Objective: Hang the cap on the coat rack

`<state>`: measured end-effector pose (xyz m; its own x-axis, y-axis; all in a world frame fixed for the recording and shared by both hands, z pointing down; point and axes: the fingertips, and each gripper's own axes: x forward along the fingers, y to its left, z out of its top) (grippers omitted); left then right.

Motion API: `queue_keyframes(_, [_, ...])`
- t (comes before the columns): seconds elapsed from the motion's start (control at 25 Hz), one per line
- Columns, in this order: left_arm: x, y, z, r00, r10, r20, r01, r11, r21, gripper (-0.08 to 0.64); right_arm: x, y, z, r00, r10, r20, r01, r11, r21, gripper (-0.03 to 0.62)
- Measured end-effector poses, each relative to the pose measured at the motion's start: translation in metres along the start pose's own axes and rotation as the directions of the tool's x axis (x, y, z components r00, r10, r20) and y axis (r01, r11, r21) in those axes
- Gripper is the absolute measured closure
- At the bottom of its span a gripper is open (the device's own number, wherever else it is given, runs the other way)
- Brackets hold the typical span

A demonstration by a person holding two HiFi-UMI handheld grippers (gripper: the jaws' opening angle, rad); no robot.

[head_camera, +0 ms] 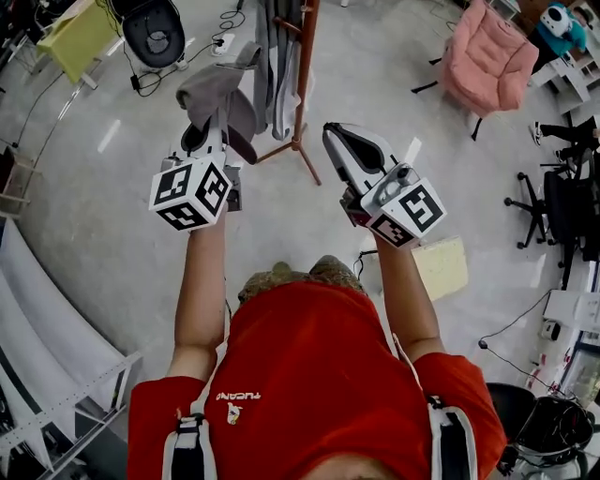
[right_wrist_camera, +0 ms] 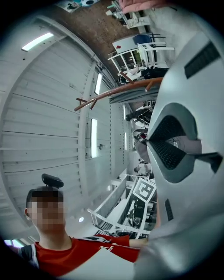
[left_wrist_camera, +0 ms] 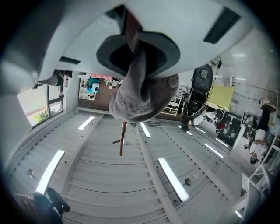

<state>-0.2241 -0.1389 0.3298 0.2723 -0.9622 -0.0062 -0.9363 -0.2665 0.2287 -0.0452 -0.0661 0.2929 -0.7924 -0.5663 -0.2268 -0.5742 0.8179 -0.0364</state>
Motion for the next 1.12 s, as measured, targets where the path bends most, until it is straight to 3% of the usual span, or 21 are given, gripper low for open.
queue_keyframes(0.32, [0.077, 0.013, -0.009, 0.999, 0.019, -0.034, -0.02, 1.0, -0.014, 0.529, 0.022, -0.063, -0.009, 1.0, -0.024, 0.003, 0.024, 1.0, 0.02, 0.568])
queue_keyframes(0.76, [0.181, 0.03, -0.044, 0.98, 0.185, -0.075, -0.187, 0.982, -0.024, 0.529, 0.049, -0.186, -0.01, 0.997, 0.082, -0.01, -0.081, 0.994, 0.069, 0.568])
queue_keyframes(0.96, [0.214, 0.037, -0.052, 0.966, 0.247, -0.075, -0.25, 0.968, -0.029, 0.529, 0.058, -0.218, -0.014, 0.99, 0.134, -0.037, -0.131, 0.988, 0.083, 0.568])
queue_keyframes(1.12, [0.23, 0.049, -0.06, 0.96, 0.265, -0.095, -0.269, 0.963, -0.026, 0.529, 0.065, -0.229, -0.017, 0.99, 0.13, -0.045, -0.126, 0.988, 0.094, 0.568])
